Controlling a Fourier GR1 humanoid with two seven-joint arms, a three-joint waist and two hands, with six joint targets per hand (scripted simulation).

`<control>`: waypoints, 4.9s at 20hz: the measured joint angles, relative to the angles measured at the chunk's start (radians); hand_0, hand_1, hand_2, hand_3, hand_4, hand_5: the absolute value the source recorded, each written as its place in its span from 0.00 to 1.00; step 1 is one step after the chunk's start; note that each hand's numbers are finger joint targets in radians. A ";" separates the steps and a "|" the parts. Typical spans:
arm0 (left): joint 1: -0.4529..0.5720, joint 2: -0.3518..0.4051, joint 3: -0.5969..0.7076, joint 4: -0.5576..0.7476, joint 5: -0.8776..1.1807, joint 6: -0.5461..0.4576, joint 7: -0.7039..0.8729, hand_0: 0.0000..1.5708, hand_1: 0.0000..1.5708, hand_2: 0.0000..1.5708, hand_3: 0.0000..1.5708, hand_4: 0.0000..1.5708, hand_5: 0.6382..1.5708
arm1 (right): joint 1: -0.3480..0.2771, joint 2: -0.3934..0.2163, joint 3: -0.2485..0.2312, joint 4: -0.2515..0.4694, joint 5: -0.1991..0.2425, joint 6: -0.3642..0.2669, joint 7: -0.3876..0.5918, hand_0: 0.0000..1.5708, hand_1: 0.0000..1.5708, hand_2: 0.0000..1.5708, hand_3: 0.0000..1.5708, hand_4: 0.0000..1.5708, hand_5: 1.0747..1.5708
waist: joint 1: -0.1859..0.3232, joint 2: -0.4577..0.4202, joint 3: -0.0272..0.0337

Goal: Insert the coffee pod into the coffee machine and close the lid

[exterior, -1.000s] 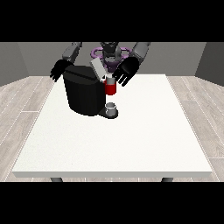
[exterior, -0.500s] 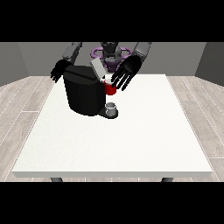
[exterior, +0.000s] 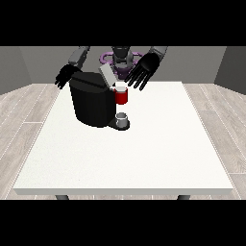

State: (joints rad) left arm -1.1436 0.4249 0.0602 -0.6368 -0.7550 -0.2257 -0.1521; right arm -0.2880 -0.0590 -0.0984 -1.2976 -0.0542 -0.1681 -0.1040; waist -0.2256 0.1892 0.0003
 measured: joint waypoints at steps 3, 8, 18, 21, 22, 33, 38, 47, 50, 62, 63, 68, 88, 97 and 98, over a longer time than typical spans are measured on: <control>0.032 -0.035 0.004 -0.017 0.013 -0.001 0.009 0.00 0.00 0.00 0.00 0.00 1.00 | 0.029 0.002 -0.006 0.024 -0.003 0.003 -0.017 0.00 0.00 0.00 0.00 0.24 1.00 | 0.023 -0.038 0.0001; 0.094 -0.110 0.075 -0.041 0.106 0.007 0.026 0.00 0.00 0.00 0.00 0.05 1.00 | 0.085 0.006 -0.033 0.063 -0.022 0.004 -0.047 0.00 0.00 0.00 0.00 0.28 1.00 | 0.081 -0.115 -0.0002; 0.355 -0.264 0.247 -0.064 0.358 -0.006 -0.069 0.00 0.00 0.00 0.00 0.12 1.00 | 0.207 -0.005 -0.040 0.028 -0.021 -0.010 0.000 0.00 0.00 0.00 0.00 0.28 1.00 | 0.189 -0.330 -0.0012; 0.406 -0.283 0.280 -0.075 0.410 -0.018 -0.060 0.00 0.00 0.00 0.00 0.14 1.00 | 0.224 -0.040 -0.032 0.005 -0.011 0.019 0.005 0.00 0.00 0.00 0.00 0.25 1.00 | 0.207 -0.373 -0.0009; 0.437 -0.293 0.285 -0.077 0.421 -0.017 -0.074 0.00 0.00 0.00 0.00 0.06 1.00 | 0.222 -0.045 -0.025 -0.010 -0.011 0.027 0.017 0.00 0.00 0.00 0.00 0.22 1.00 | 0.214 -0.385 -0.0008; 0.628 -0.371 0.298 -0.151 0.527 -0.062 -0.075 0.00 0.00 0.00 0.00 0.02 1.00 | 0.145 -0.112 0.018 -0.154 -0.037 0.136 0.133 0.00 0.00 0.00 0.00 0.00 1.00 | 0.288 -0.454 -0.0005; 0.676 -0.395 0.271 -0.236 0.573 -0.072 -0.047 0.00 0.00 0.00 0.00 0.13 1.00 | 0.103 -0.121 0.046 -0.168 -0.025 0.166 0.159 0.00 0.00 0.00 0.00 0.09 1.00 | 0.328 -0.436 -0.0004; 0.763 -0.415 0.219 -0.427 0.653 -0.065 0.004 0.00 0.00 0.00 0.00 0.00 1.00 | 0.015 -0.109 0.081 -0.145 0.023 0.188 0.132 0.00 0.00 0.00 0.00 0.00 1.00 | 0.354 -0.343 -0.0004; 0.785 -0.411 0.211 -0.486 0.676 -0.055 0.014 0.00 0.00 0.00 0.00 0.00 1.00 | -0.032 -0.094 0.073 -0.120 0.019 0.187 0.132 0.00 0.00 0.00 0.00 0.00 1.00 | 0.352 -0.302 -0.0003; 0.860 -0.379 0.153 -0.666 0.732 -0.024 0.076 0.00 0.00 0.00 0.00 0.00 1.00 | -0.156 -0.111 0.009 0.057 -0.008 0.242 0.082 0.00 0.00 0.00 0.00 0.00 1.00 | 0.345 -0.195 -0.0003; 0.856 -0.368 0.159 -0.673 0.743 -0.026 0.080 0.00 0.00 0.00 0.00 0.00 1.00 | -0.168 -0.110 0.009 0.070 -0.005 0.244 0.074 0.00 0.00 0.00 0.00 0.00 1.00 | 0.343 -0.186 -0.0002; 0.867 -0.357 0.152 -0.712 0.766 -0.011 0.093 0.00 0.00 0.00 0.00 0.00 1.00 | -0.231 -0.099 0.021 0.124 0.032 0.222 0.075 0.00 0.00 0.00 0.00 0.00 1.00 | 0.349 -0.170 -0.0011; 0.888 -0.326 0.115 -0.738 0.780 0.026 0.067 0.00 0.00 0.00 0.00 0.09 1.00 | -0.374 -0.090 0.015 0.247 0.077 0.232 0.002 0.00 0.00 0.00 0.00 0.00 1.00 | 0.355 -0.117 -0.0040; 0.877 -0.304 0.123 -0.713 0.794 0.031 0.075 0.00 0.00 0.00 0.00 0.11 1.00 | -0.447 -0.065 0.053 0.279 0.127 0.217 0.047 0.00 0.00 0.00 0.00 0.14 1.00 | 0.362 -0.116 -0.0013; 0.875 -0.302 0.123 -0.710 0.794 0.032 0.071 0.00 0.00 0.00 0.00 0.10 1.00 | -0.458 -0.061 0.059 0.283 0.138 0.212 0.047 0.00 0.00 0.00 0.00 0.11 1.00 | 0.363 -0.113 -0.0012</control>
State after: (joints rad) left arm -0.2682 0.1224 0.1830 -1.3471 0.0393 -0.1934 -0.0808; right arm -0.7460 -0.1204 -0.0394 -1.0150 0.0836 0.0444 -0.0568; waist 0.1378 0.0758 -0.0008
